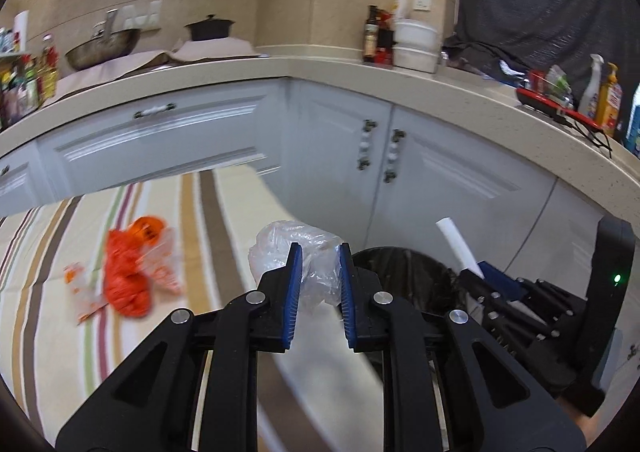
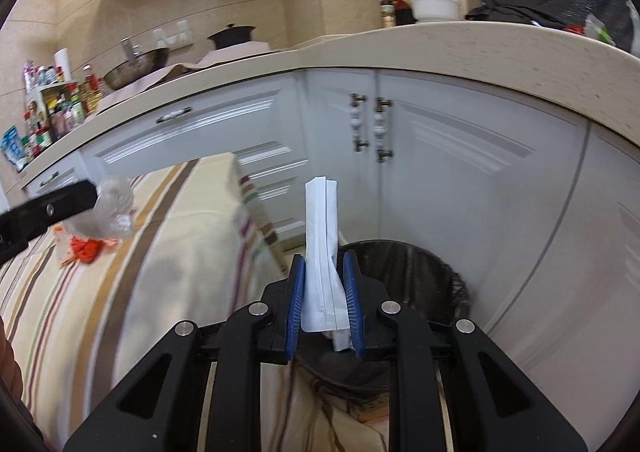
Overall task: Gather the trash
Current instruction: 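Carry the plastic wrap and white strip over the bin and open both grippers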
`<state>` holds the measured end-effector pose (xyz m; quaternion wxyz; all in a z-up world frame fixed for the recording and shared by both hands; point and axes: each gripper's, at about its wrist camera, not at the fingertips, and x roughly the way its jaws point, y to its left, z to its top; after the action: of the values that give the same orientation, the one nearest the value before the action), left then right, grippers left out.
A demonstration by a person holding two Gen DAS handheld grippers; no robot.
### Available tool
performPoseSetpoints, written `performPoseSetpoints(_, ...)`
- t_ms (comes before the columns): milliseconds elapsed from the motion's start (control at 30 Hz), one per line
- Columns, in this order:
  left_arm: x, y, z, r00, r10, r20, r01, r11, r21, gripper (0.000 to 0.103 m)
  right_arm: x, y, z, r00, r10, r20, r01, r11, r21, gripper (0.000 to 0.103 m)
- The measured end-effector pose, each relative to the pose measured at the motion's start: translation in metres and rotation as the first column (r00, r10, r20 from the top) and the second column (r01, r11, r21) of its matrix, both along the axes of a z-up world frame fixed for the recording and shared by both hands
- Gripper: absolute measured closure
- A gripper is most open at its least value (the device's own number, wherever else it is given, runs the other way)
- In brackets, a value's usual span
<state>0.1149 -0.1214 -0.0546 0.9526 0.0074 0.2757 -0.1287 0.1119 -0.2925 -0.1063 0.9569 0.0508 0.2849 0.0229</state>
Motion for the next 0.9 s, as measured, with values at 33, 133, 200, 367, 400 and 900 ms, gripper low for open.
performPoseSetpoints(33,0.004,-0.012,0.000,1.000,-0.015,0.005,0.015,1.000,0.007,0.085,0.000,-0.004,-0.001,1.000,-0.007,0.000,0.007,1.000,0.000,0.082)
performPoseSetpoints(133,0.013,-0.038,-0.001,0.999,-0.044,0.017,0.043,0.999,0.031,0.085,0.003,-0.019,-0.006,0.999,-0.035,-0.002,0.035,0.999,0.001,0.082)
performPoseSetpoints(200,0.019,-0.053,-0.005,0.998,-0.056,0.010,0.055,0.997,0.045,0.085,0.004,-0.027,-0.008,0.999,-0.050,-0.001,0.050,0.999,0.002,0.082)
performPoseSetpoints(367,0.032,-0.078,-0.014,0.997,-0.077,-0.019,0.078,0.995,0.061,0.085,0.009,-0.048,-0.016,0.997,-0.080,-0.001,0.080,0.997,0.005,0.082)
performPoseSetpoints(400,0.034,-0.082,-0.015,0.997,-0.080,-0.018,0.081,0.994,0.068,0.085,0.011,-0.051,-0.018,0.996,-0.085,-0.001,0.085,0.996,0.005,0.082)
performPoseSetpoints(900,0.078,-0.102,-0.044,0.995,-0.063,-0.079,0.070,0.994,0.088,0.048,0.037,-0.081,-0.043,0.987,-0.159,0.005,0.158,0.987,0.038,0.056)
